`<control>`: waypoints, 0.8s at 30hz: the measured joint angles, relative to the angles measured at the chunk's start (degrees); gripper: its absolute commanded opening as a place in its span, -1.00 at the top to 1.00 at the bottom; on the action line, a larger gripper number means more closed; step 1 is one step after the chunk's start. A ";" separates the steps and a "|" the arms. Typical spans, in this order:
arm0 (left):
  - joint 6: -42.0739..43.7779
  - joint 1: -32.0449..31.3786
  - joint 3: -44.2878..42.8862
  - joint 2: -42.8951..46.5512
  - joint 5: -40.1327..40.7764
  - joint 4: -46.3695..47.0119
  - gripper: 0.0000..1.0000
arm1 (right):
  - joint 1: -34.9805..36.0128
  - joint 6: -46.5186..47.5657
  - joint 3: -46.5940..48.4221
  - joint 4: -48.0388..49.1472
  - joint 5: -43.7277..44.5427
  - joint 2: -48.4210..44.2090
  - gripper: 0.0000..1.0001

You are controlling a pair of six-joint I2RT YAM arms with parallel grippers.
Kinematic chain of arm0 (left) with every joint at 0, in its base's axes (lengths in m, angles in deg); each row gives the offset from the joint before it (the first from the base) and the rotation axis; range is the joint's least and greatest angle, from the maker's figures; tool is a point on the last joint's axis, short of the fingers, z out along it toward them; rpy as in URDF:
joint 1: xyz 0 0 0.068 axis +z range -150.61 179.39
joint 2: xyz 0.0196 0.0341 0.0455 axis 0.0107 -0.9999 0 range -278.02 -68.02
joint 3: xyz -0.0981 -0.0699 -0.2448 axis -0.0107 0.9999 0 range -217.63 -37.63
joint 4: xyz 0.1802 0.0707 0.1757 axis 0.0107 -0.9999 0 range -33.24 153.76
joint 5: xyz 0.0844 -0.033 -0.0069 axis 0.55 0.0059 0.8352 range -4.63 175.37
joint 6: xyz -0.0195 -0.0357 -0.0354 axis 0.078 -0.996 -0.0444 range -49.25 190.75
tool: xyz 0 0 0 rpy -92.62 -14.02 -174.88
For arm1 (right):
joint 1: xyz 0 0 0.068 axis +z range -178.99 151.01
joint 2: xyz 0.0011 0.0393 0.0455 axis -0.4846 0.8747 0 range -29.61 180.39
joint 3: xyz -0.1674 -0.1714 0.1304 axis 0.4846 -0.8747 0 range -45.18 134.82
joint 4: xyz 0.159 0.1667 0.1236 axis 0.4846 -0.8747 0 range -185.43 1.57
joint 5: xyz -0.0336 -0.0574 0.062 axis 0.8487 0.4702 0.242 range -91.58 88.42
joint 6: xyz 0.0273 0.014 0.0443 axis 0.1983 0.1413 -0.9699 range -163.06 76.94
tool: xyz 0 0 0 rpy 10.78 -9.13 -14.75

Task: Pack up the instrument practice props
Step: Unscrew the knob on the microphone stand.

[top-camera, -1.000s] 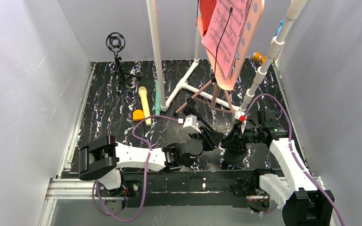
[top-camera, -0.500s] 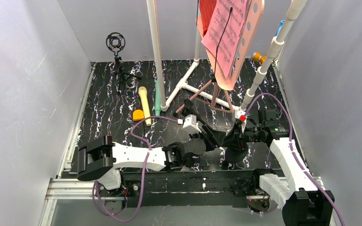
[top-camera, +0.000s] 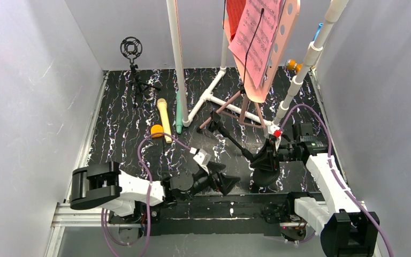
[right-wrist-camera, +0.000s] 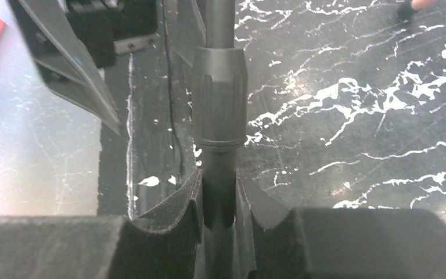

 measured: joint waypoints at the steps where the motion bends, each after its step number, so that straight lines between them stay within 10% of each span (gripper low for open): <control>1: 1.97 0.02 1.95 -0.98 -1.05 2.32 -0.96 | 0.00 -0.20 0.24 -0.42 -0.57 0.28 0.97; 12: 19.85 0.22 -3.19 -0.50 -8.28 13.97 -0.96 | 0.00 -3.02 13.64 -9.14 -10.34 8.61 0.97; 24: 17.35 5.44 -9.66 1.97 -15.58 15.89 -0.83 | 0.02 0.37 27.15 -22.18 -12.02 5.90 0.97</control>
